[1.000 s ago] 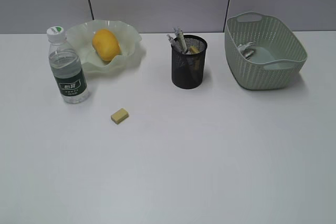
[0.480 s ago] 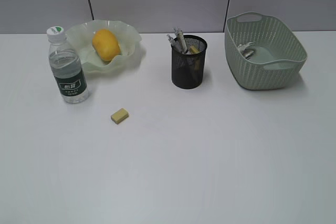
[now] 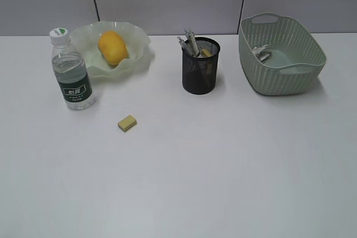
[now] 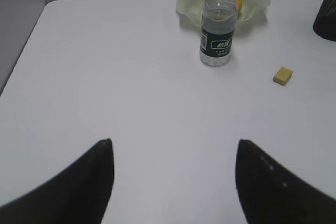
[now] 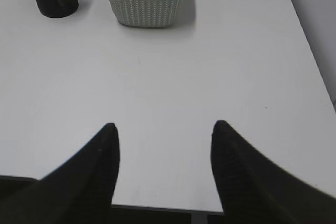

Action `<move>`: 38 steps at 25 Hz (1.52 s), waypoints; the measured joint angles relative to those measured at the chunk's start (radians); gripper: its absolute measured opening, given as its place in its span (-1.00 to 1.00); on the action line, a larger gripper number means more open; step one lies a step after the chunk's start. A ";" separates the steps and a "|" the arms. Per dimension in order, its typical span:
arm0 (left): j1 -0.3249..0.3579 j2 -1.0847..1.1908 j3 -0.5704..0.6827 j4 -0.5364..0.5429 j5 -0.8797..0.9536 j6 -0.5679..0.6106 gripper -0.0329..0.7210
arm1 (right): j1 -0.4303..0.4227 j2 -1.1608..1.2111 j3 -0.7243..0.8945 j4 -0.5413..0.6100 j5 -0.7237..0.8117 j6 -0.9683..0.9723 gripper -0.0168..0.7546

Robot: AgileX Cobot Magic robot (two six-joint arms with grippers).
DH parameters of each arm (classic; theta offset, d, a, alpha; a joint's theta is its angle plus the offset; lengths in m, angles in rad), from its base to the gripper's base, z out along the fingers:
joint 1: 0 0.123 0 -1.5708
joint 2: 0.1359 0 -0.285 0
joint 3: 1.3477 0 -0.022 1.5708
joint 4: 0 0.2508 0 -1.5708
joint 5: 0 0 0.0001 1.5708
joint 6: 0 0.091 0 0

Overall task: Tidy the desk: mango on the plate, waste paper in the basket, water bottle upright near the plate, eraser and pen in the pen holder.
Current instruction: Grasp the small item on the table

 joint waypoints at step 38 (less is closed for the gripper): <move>-0.223 1.187 -0.665 -0.018 0.149 0.201 0.40 | 0.000 0.000 0.000 -0.001 -0.001 -0.001 0.20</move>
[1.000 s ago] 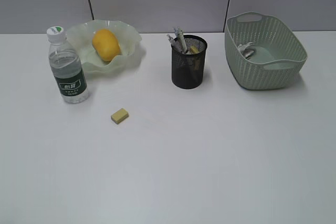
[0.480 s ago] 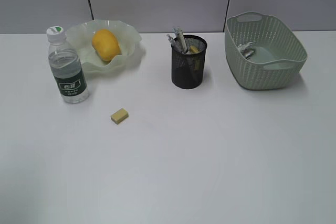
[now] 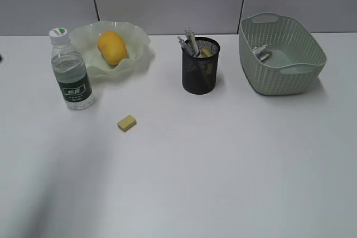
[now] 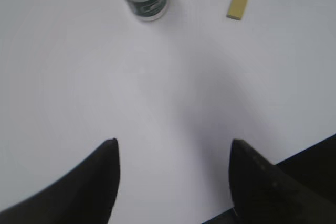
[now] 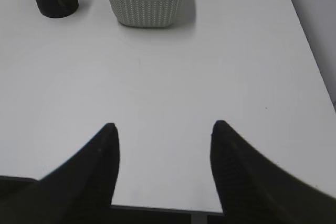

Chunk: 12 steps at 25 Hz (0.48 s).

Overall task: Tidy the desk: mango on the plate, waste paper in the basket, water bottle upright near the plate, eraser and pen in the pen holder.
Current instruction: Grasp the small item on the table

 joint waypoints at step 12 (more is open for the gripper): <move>-0.243 0.512 -0.214 -0.005 0.002 0.061 0.39 | 0.000 0.000 0.000 0.000 0.000 0.000 0.20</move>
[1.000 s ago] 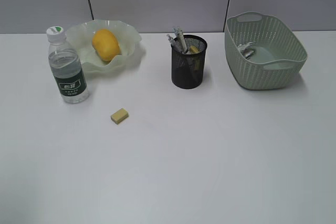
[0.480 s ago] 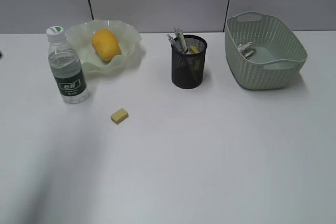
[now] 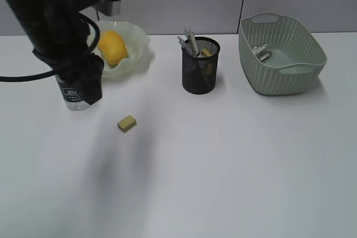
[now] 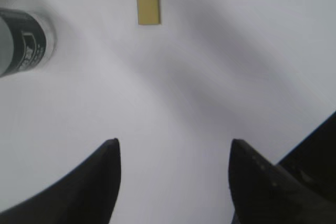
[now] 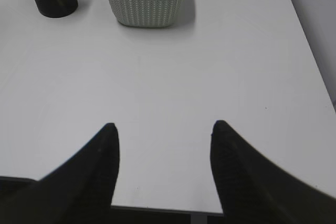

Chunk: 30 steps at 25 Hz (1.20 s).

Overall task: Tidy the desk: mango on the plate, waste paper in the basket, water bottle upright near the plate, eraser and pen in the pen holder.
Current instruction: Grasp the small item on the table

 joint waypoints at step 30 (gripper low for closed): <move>0.010 0.526 -0.233 -0.050 -0.201 0.004 0.38 | 0.000 0.000 0.000 0.000 -0.001 -0.002 0.20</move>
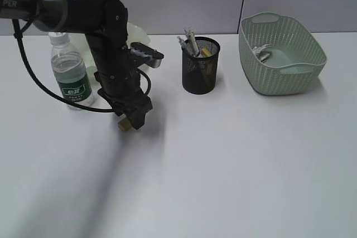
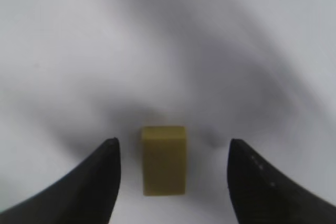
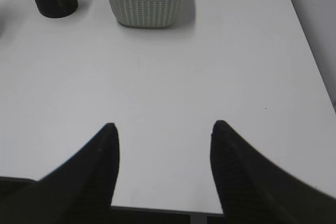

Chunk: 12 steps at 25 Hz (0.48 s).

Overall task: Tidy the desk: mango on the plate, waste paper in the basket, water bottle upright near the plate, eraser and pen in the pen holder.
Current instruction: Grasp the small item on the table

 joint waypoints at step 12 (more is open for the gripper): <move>0.016 0.032 -0.002 0.002 -0.015 0.000 0.14 | 0.000 0.000 0.000 0.000 0.000 0.000 0.20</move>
